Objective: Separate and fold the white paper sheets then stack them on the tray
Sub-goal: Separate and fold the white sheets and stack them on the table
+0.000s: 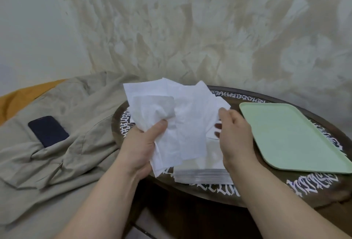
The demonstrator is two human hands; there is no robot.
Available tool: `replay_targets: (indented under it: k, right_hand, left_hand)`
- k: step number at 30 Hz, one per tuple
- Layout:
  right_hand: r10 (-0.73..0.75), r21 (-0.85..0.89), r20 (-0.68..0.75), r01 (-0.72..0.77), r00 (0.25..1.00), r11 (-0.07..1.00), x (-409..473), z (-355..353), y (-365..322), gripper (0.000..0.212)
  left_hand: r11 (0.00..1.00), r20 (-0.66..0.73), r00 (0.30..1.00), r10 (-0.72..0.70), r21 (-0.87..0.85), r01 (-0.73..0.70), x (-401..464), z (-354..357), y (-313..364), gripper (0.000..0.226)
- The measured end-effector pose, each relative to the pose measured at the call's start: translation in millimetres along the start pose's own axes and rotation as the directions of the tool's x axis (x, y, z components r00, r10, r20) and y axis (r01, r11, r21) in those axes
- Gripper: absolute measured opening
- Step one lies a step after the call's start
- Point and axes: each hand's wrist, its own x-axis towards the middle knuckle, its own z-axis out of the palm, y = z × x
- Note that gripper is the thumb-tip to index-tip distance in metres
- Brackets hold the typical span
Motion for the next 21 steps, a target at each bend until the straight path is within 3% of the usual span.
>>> replay_targets:
  k: [2,4,6,9,10,13,16,18,21]
  right_hand:
    - [-0.199,-0.106,-0.052,0.193,0.979,0.975,-1.4,5.3,-1.9,0.040]
    - [-0.379,-0.219,-0.046,0.360,0.924,0.907,-7.6,10.5,-7.8,0.016]
    - [-0.453,-0.262,0.015,0.441,0.891,0.858,-14.8,16.7,-11.6,0.010]
    - [-0.332,-0.206,0.201,0.371,0.922,0.905,-20.1,27.7,-3.6,0.028]
    - [-0.311,-0.216,0.202,0.352,0.929,0.911,-19.7,29.5,-0.1,0.040]
    - [-0.462,-0.322,0.008,0.440,0.887,0.838,-10.7,25.8,-1.9,0.065]
    - [-0.636,-0.391,-0.028,0.577,0.771,0.717,-4.8,17.4,-6.0,0.061]
    - [-0.592,-0.363,0.025,0.559,0.806,0.745,-7.3,15.0,-5.1,0.053]
    - [-0.407,-0.283,0.061,0.406,0.912,0.869,-7.9,10.9,-2.3,0.051]
  left_hand:
    - [1.000,0.000,1.000,-0.007,0.006,0.007,6.0,-1.6,-5.8,0.040]
    - [1.000,-0.010,1.000,0.000,-0.009,0.000,11.9,-2.3,-11.7,0.040]
    - [1.000,-0.004,1.000,0.012,-0.023,-0.012,16.2,-0.7,-16.1,0.037]
    - [0.999,0.022,0.999,0.027,-0.021,-0.027,17.6,2.5,-21.1,0.033]
    - [1.000,0.024,0.999,0.029,-0.014,-0.029,17.2,2.8,-22.1,0.032]
    - [0.999,0.002,1.000,0.025,0.020,-0.025,15.5,0.4,-22.8,0.030]
    - [1.000,-0.036,0.999,0.021,0.019,-0.021,15.3,-4.4,-20.6,0.027]
    - [1.000,-0.025,1.000,0.014,0.000,-0.014,14.2,-5.0,-19.2,0.033]
    - [1.000,-0.009,1.000,0.010,-0.011,-0.010,11.4,-3.3,-17.9,0.036]
